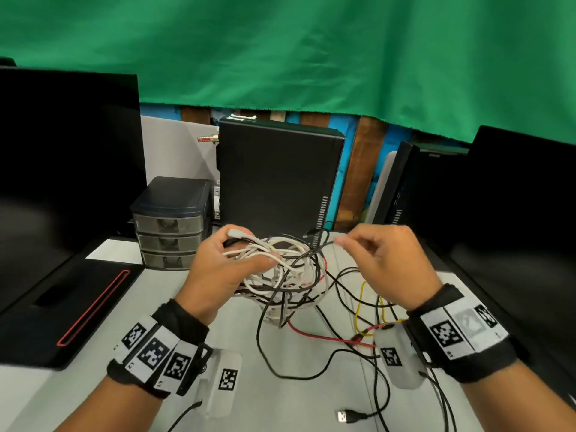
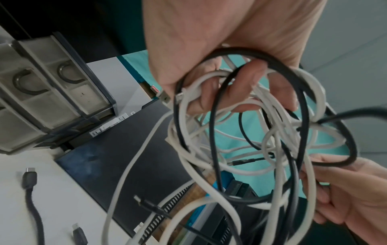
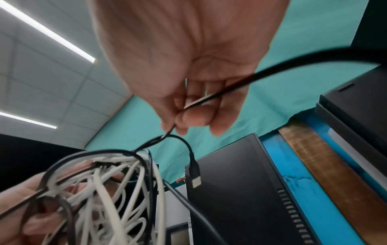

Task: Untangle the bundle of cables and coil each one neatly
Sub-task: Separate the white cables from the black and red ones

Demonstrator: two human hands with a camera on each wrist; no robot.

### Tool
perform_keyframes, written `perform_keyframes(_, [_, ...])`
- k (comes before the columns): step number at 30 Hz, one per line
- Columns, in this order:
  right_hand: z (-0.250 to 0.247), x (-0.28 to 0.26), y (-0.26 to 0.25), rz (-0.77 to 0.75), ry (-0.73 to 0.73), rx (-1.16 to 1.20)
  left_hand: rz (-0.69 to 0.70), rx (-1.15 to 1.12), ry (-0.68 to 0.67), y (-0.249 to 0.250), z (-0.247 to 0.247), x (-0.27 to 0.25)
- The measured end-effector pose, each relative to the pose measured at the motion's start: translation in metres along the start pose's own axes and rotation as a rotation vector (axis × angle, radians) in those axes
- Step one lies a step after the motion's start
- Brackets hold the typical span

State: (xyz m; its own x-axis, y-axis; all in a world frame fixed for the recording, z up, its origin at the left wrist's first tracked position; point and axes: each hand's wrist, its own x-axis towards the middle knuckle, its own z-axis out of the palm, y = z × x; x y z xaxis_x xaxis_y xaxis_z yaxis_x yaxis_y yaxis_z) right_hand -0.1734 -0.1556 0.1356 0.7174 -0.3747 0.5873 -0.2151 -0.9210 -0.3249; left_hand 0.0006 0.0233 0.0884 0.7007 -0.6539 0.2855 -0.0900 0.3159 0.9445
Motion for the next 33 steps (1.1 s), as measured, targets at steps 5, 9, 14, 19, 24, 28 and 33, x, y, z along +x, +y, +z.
perform_keyframes(5, [-0.012,0.006,0.060,0.638,0.206,-0.098,0.050,-0.113,0.132,0.011,-0.022,0.010])
perform_keyframes(9, [0.002,-0.010,0.067,0.707,-0.257,-0.394,0.052,-0.104,0.081,0.013,-0.028,0.010])
perform_keyframes(14, [0.017,-0.004,0.012,0.211,-0.313,0.030,0.034,-0.062,-0.044,0.012,-0.019,0.008])
perform_keyframes(19, [0.017,0.007,-0.024,0.232,-0.413,0.393,0.053,-0.059,-0.066,0.013,-0.020,0.005])
perform_keyframes(24, [0.016,0.002,-0.030,0.207,-0.231,0.547,0.068,-0.014,-0.064,0.009,-0.017,0.006])
perform_keyframes(28, [0.014,0.000,-0.008,0.200,0.060,0.450,0.056,-0.053,-0.036,0.011,-0.023,0.008])
perform_keyframes(33, [-0.001,-0.004,0.071,0.524,0.362,0.068,0.078,-0.151,0.041,0.021,-0.044,0.013])
